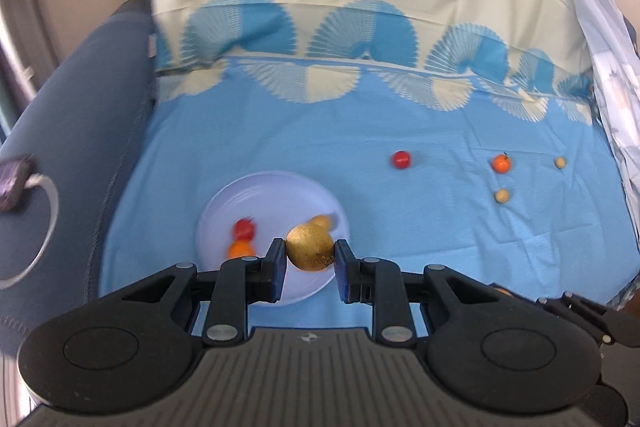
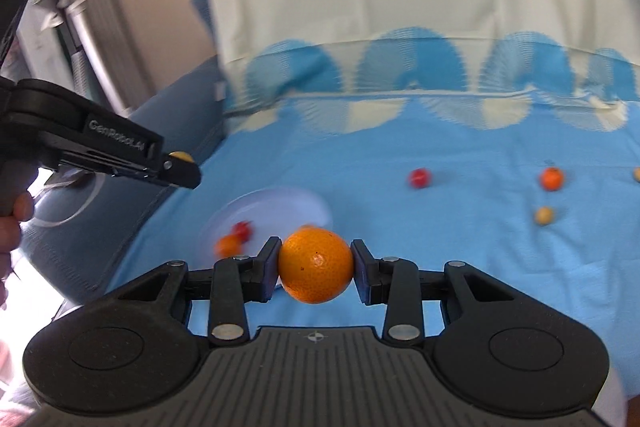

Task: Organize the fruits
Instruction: 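Carry the longan with the left tool and the mandarin with the right tool to the plate, then open both tools to drop the longan and mandarin onto the plate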

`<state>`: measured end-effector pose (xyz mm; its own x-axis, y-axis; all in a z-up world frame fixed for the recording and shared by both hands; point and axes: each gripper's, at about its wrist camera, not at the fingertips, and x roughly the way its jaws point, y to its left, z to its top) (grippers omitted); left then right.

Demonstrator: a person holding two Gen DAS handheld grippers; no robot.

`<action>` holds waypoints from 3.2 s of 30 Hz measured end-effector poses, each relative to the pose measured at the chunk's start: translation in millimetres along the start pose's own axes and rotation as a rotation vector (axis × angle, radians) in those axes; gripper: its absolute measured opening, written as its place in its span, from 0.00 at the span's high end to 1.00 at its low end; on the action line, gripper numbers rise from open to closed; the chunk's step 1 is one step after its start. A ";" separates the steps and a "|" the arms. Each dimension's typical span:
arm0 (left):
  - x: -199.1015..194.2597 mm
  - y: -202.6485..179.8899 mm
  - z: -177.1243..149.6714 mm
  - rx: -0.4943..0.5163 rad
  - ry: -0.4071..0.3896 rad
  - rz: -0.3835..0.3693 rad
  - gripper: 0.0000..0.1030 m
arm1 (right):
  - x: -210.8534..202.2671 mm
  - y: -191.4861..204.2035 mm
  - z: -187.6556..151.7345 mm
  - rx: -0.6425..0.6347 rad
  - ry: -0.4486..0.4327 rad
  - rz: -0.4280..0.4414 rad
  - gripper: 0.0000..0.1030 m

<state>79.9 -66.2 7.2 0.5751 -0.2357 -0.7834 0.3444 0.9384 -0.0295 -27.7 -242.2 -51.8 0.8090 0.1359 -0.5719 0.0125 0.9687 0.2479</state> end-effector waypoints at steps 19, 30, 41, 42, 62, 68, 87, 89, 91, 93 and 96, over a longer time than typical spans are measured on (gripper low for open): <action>-47.5 72.3 -66.4 -0.115 -0.034 0.007 0.73 | -18.6 88.0 -23.8 -0.155 0.059 0.034 0.62; -43.6 72.2 -65.0 -0.122 -0.029 -0.009 0.73 | -21.2 87.5 -25.2 -0.159 0.057 0.023 0.62; -29.1 69.7 -60.4 -0.121 -0.008 -0.018 0.73 | -13.1 81.1 -24.6 -0.138 0.075 0.014 0.62; -27.4 70.1 -60.0 -0.121 -0.007 -0.018 0.73 | -11.7 81.0 -24.7 -0.137 0.076 0.012 0.62; 28.1 69.9 -21.3 -0.126 0.038 -0.031 0.73 | 39.5 55.0 0.2 -0.094 0.099 -0.035 0.62; 61.2 73.5 -7.5 -0.130 0.073 -0.024 0.73 | 70.4 50.1 9.5 -0.092 0.115 -0.046 0.62; 181.0 90.3 17.2 -0.101 0.203 0.034 0.73 | 193.5 46.5 21.1 -0.189 0.212 -0.022 0.62; 187.9 90.8 19.1 -0.095 0.206 0.036 0.73 | 201.0 47.2 21.0 -0.205 0.219 -0.015 0.62; 192.1 90.8 20.8 -0.088 0.205 0.043 0.68 | 207.8 48.6 20.9 -0.222 0.223 -0.011 0.62; 193.9 89.4 23.6 -0.083 0.204 0.046 0.30 | 213.9 49.9 21.0 -0.238 0.231 -0.001 0.62; 182.0 91.6 26.3 -0.096 0.137 0.072 0.02 | 216.2 51.3 23.8 -0.259 0.236 0.028 0.44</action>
<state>235.6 -29.7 -121.7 0.4868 -0.1366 -0.8628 0.2297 0.9730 -0.0245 161.8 -168.0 -144.2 0.6482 0.1779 -0.7404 -0.1820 0.9803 0.0763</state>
